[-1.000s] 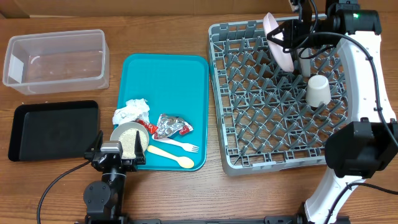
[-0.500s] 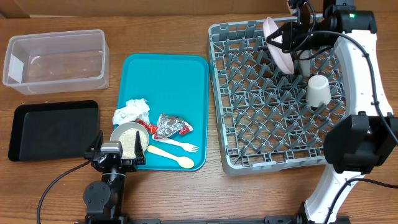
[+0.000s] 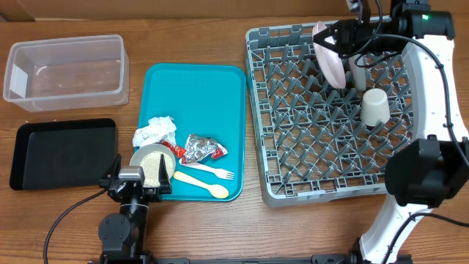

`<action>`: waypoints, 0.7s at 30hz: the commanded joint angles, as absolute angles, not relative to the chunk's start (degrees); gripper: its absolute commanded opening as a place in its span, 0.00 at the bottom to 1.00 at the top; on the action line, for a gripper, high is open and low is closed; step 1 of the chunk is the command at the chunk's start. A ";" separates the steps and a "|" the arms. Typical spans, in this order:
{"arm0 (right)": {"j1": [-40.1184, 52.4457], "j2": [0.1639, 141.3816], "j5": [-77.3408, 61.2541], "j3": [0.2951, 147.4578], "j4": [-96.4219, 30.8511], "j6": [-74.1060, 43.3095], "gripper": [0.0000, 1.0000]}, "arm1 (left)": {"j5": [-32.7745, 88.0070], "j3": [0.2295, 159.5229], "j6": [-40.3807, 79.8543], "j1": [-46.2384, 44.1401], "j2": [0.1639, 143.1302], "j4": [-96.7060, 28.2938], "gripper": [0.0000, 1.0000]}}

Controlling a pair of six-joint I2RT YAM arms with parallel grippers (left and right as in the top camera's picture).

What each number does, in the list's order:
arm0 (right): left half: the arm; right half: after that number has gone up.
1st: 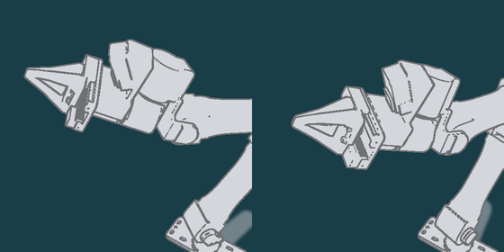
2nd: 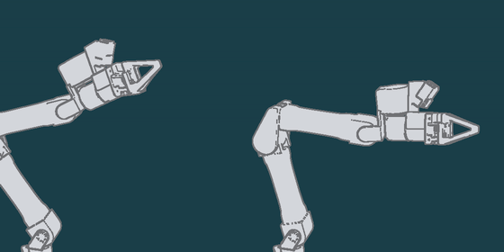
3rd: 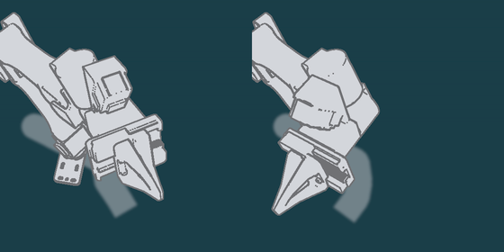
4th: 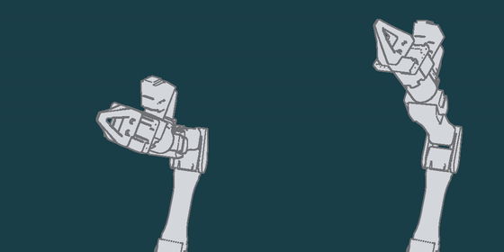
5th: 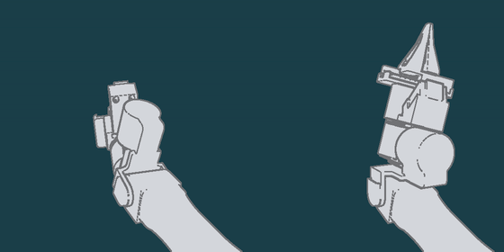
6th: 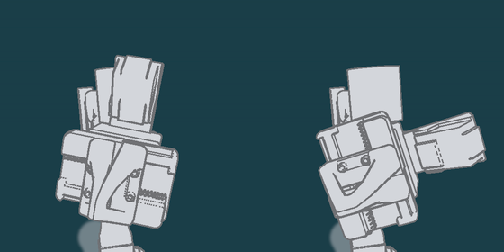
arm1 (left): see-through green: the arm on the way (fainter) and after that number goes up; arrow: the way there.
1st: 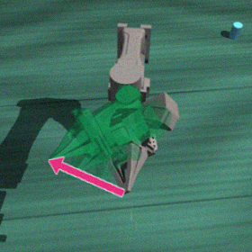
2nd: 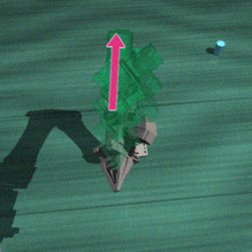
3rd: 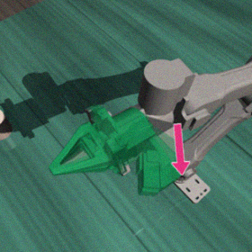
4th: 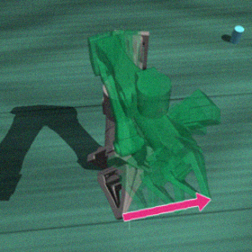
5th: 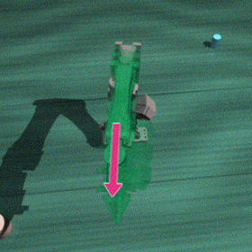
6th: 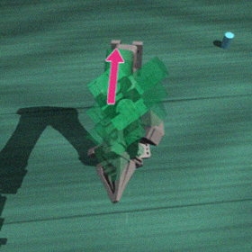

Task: Sort waste into correct bins and load items into the dishwasher rack
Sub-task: 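Lower the pink plate upright into the rack beside the grey plate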

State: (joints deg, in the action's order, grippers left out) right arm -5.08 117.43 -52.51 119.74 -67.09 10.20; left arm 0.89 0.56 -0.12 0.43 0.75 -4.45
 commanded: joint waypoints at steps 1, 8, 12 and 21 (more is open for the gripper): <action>-2.83 112.49 -53.30 121.75 -68.18 10.50 0.04 | 1.08 0.27 0.40 0.84 0.27 -4.38 1.00; 9.32 116.36 -21.98 119.83 -64.05 -3.40 0.04 | 1.08 0.27 0.40 0.84 0.27 -4.38 1.00; 12.21 118.96 -9.89 119.83 -61.60 -7.86 0.04 | 1.10 0.27 0.40 0.84 0.27 -4.36 1.00; 7.07 121.49 -4.27 119.83 -62.30 -13.67 0.04 | 1.08 0.27 0.40 0.84 0.27 -4.38 1.00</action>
